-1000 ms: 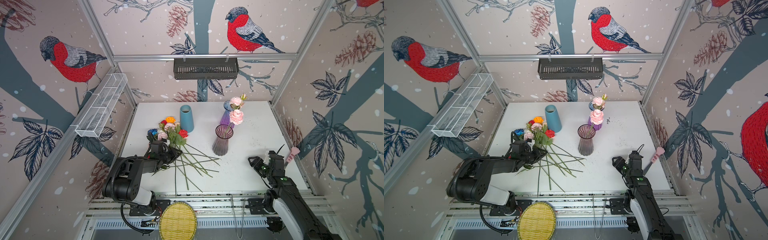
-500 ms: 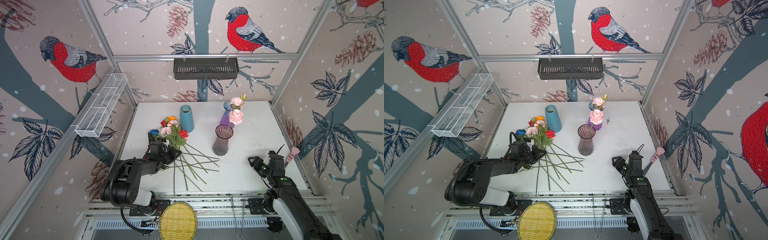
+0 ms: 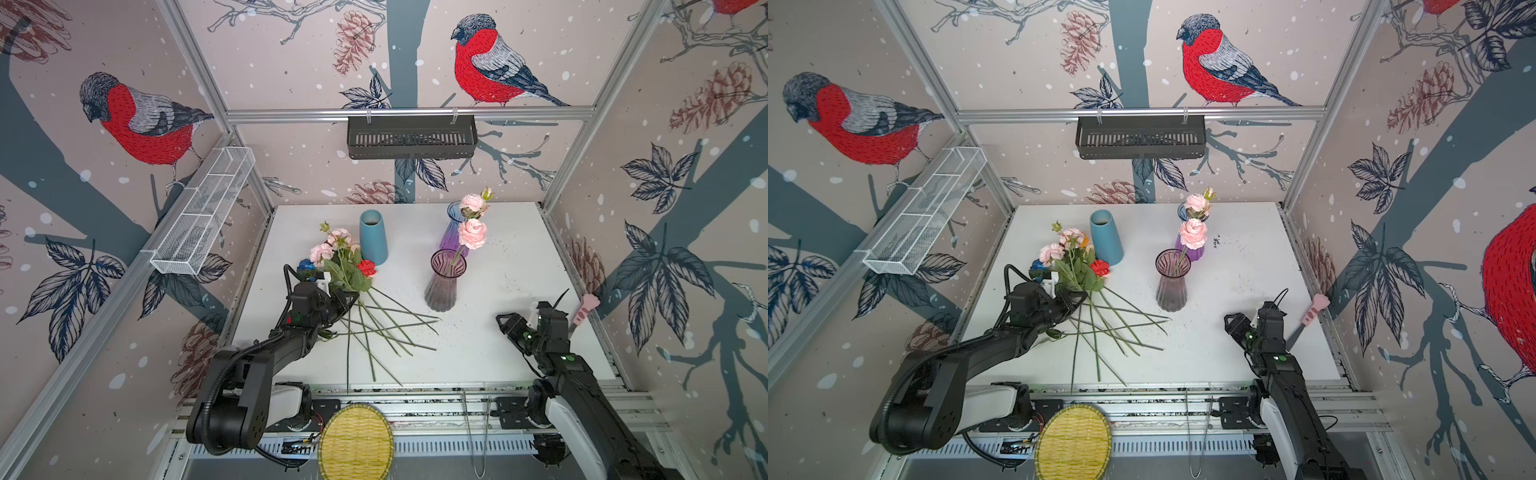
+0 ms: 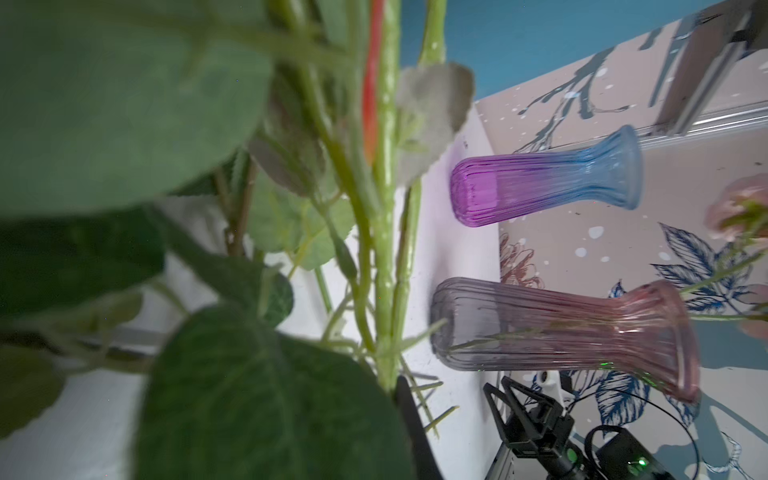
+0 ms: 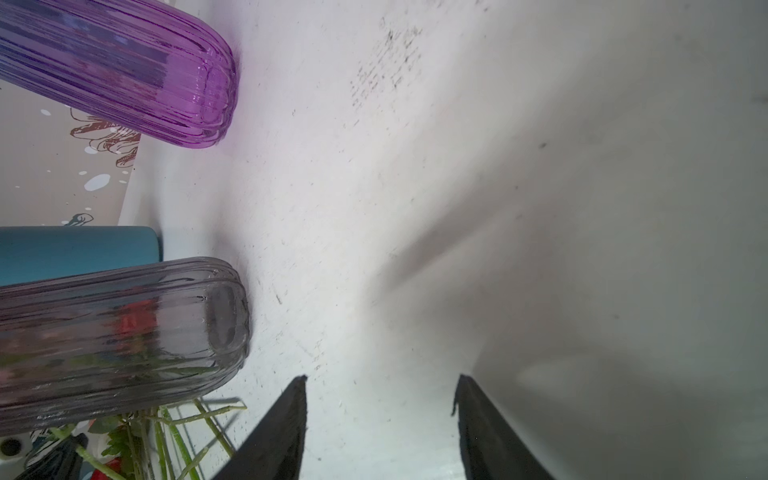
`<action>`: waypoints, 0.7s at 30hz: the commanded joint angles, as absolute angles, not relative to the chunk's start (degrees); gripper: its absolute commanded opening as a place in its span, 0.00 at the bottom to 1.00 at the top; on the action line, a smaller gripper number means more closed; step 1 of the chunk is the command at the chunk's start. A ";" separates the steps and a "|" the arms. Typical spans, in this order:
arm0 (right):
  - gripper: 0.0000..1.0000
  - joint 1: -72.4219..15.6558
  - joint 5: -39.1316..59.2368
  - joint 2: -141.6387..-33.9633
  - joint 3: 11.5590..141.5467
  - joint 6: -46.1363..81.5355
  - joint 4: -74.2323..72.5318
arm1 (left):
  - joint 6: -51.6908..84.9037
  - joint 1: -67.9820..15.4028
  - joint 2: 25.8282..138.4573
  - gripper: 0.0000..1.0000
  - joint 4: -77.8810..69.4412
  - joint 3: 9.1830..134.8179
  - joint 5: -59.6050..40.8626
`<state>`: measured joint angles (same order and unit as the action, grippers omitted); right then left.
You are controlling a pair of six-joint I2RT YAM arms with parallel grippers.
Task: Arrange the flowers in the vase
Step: 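Close the left gripper on the pink carnation stems in the bunch, then lift the pink carnations with the left gripper over the pink vase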
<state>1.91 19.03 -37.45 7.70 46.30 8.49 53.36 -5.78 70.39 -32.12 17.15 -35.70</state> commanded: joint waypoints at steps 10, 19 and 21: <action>0.59 1.76 18.72 -36.61 7.81 45.86 8.27 | 57.00 -5.81 55.53 0.00 -31.94 28.71 -32.13; 0.59 1.78 18.72 -36.56 7.73 46.01 8.13 | 42.82 -17.08 49.92 0.00 -31.56 40.54 -24.00; 0.59 1.78 18.72 -36.56 7.64 46.05 8.07 | 40.99 -19.85 50.63 0.00 -33.00 42.52 -22.70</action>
<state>1.91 19.03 -36.64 7.68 46.33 8.51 46.48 -17.61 50.30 -29.10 40.58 -26.96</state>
